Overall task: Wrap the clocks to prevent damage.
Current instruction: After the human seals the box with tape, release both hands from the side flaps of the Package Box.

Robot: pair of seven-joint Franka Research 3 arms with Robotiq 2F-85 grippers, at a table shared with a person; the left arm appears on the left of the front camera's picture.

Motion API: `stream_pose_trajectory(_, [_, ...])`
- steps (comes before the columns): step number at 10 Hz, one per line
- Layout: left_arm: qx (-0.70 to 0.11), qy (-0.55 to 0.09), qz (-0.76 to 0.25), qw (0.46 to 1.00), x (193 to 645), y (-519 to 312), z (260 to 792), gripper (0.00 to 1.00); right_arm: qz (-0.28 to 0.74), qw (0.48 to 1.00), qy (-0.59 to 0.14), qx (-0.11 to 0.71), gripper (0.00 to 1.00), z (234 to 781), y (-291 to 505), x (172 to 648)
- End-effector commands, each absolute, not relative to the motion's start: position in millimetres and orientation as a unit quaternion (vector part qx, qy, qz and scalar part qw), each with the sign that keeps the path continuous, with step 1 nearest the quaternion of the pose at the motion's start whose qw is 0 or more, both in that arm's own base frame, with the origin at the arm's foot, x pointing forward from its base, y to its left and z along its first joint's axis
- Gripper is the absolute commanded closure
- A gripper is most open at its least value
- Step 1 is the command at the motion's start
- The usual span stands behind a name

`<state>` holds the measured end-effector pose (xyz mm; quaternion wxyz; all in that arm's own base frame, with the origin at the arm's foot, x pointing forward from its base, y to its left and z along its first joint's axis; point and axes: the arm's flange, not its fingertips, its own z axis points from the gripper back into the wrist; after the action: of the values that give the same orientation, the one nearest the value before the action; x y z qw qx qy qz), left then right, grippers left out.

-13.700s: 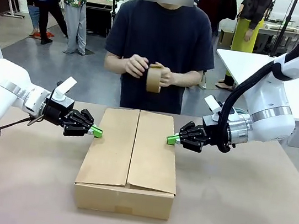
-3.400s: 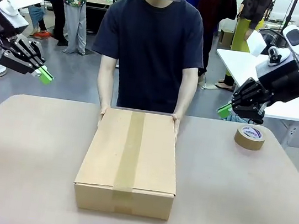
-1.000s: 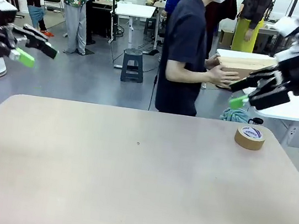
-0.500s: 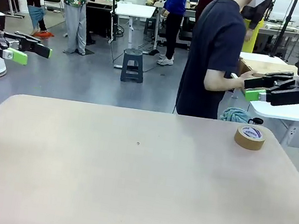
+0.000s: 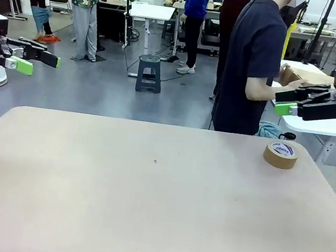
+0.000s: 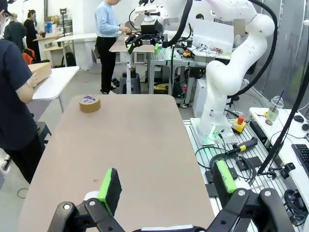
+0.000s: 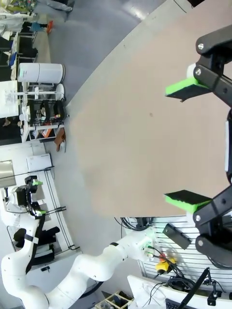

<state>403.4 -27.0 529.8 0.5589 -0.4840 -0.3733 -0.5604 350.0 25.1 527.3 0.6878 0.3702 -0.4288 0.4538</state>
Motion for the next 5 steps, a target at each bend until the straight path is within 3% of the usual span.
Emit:
stream_pose_trajectory(1, [-0.487,-0.378,-0.560,0.553,403.6,-24.3,533.0,0.00,0.458,0.682,-0.433,0.371,0.00,527.2,22.9,351.5])
stream_pose_trajectory(5, [-0.487,-0.378,-0.560,0.553,403.6,-24.3,533.0,0.00,0.458,0.682,-0.433,0.371,0.00,527.2,22.9,351.5])
